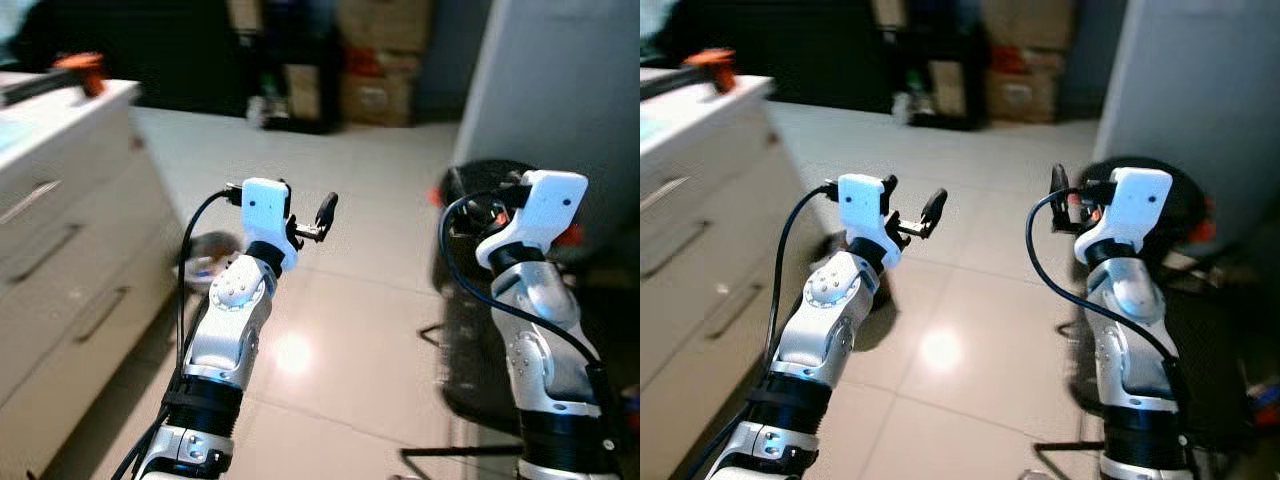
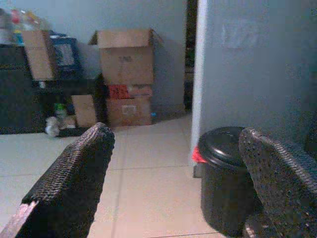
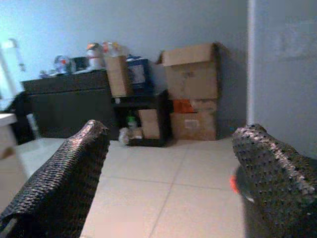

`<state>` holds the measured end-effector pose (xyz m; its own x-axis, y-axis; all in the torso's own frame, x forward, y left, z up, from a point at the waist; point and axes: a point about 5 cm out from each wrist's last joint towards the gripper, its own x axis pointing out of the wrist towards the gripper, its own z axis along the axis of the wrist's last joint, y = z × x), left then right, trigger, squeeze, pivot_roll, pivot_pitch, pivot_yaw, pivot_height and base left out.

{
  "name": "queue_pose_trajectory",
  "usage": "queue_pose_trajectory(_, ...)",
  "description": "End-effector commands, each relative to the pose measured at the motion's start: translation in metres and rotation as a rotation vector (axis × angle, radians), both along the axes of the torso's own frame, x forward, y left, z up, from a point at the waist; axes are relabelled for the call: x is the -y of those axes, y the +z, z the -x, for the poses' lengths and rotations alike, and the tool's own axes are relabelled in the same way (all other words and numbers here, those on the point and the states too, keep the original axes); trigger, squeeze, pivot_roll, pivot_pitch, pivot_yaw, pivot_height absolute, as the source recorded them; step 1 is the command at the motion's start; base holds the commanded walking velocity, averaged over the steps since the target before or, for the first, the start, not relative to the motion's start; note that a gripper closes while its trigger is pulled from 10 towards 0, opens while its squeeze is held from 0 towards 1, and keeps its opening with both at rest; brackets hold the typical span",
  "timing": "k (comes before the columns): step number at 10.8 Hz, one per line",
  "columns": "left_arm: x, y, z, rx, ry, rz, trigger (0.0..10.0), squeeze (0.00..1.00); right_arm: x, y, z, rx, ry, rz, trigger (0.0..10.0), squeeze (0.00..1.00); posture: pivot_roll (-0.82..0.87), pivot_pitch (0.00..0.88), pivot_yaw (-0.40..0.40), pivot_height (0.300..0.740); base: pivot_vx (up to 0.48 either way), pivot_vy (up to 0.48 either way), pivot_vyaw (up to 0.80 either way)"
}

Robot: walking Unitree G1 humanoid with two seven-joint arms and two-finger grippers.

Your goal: Kitchen organization

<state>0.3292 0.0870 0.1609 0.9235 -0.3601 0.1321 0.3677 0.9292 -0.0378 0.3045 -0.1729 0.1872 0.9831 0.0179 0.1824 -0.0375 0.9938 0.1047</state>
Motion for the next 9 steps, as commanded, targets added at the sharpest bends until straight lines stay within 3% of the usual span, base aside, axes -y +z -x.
queue_pose_trajectory(1,-0.0056,-0.0021,-0.0014,-0.014,0.011,-0.011,10.0,0.00,-0.0043,0.0008,0.0005,0.006,0.011,0.003,10.0,0.00,0.02,0.011,0.091,0.740,0.000,0.439,0.00)
queue_pose_trajectory(3,-0.0054,-0.0028,-0.0002,-0.014,0.007,-0.014,10.0,0.00,-0.0050,0.0006,0.0007,0.007,0.010,0.002,10.0,0.00,0.03,0.008,0.093,0.740,0.000,0.446,0.00)
queue_pose_trajectory(4,-0.0053,-0.0027,-0.0001,-0.014,0.006,-0.015,10.0,0.00,-0.0049,0.0004,0.0006,0.007,0.010,0.001,10.0,0.00,0.03,0.009,0.093,0.740,0.000,0.000,0.00)
queue_pose_trajectory(8,-0.0010,-0.0040,0.0021,-0.012,-0.025,-0.029,10.0,0.00,-0.0030,-0.0018,0.0009,0.001,-0.002,0.003,10.0,0.00,0.02,0.008,0.097,0.740,0.000,0.000,-0.75)
queue_pose_trajectory(9,-0.0002,-0.0047,0.0023,-0.014,-0.032,-0.031,10.0,0.00,-0.0035,-0.0022,0.0007,0.003,-0.001,0.000,10.0,0.00,0.03,0.007,0.099,0.740,0.000,0.000,0.00)
